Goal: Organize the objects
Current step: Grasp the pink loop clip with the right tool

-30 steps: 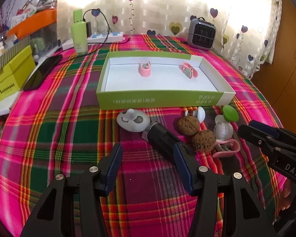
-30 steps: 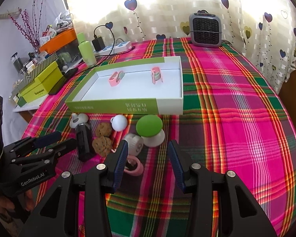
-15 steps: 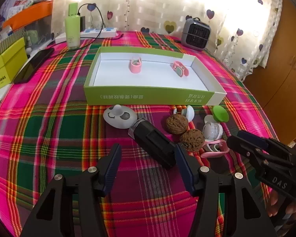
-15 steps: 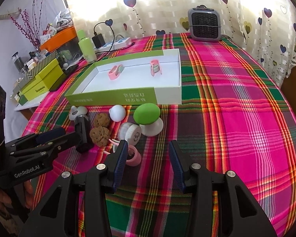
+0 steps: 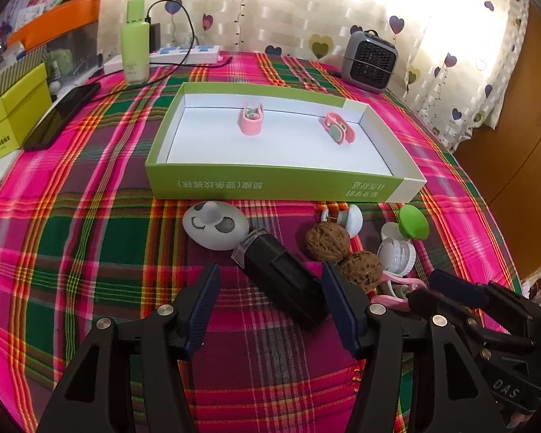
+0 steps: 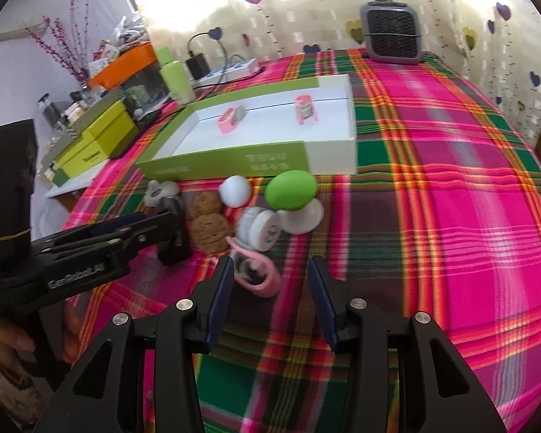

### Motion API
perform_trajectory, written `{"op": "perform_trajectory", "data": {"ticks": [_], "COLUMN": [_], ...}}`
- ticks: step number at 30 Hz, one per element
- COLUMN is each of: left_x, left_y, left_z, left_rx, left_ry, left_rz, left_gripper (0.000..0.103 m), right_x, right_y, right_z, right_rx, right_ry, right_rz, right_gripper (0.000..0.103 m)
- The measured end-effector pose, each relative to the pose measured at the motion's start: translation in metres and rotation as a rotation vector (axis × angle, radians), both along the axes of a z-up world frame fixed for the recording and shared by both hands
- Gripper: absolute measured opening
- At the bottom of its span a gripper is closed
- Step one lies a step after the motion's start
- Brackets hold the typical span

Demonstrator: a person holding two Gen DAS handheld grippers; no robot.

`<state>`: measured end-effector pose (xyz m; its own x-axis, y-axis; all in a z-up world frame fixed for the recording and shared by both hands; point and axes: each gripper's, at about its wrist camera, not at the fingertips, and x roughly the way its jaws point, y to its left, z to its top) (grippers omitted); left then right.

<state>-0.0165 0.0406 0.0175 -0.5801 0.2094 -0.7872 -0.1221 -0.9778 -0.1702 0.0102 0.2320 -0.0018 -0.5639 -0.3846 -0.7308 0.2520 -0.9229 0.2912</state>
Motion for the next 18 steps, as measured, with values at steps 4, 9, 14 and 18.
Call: {"op": "perform_trajectory", "data": {"ticks": [4, 9, 14, 18], "left_x": [0.000, 0.003, 0.006, 0.008], "left_y": [0.000, -0.005, -0.011, -0.015], "left_z": [0.001, 0.002, 0.003, 0.003], "left_rx": [-0.021, -0.051, -0.065, -0.069], "left_ry": [0.007, 0.012, 0.010, 0.009], "left_rz": [0.006, 0.008, 0.022, 0.026], "left_gripper": [0.059, 0.060, 0.060, 0.060], "right_x": [0.001, 0.005, 0.012, 0.006], "right_y": [-0.008, -0.022, -0.025, -0.021], "right_z": [-0.002, -0.004, -0.005, -0.006], "right_rx": [-0.014, -0.007, 0.011, 0.041], "right_ry": [-0.013, -0.021, -0.009, -0.001], "right_rz": [0.043, 0.102, 0.129, 0.102], "right_gripper": [0.044, 0.044, 0.044, 0.044]}}
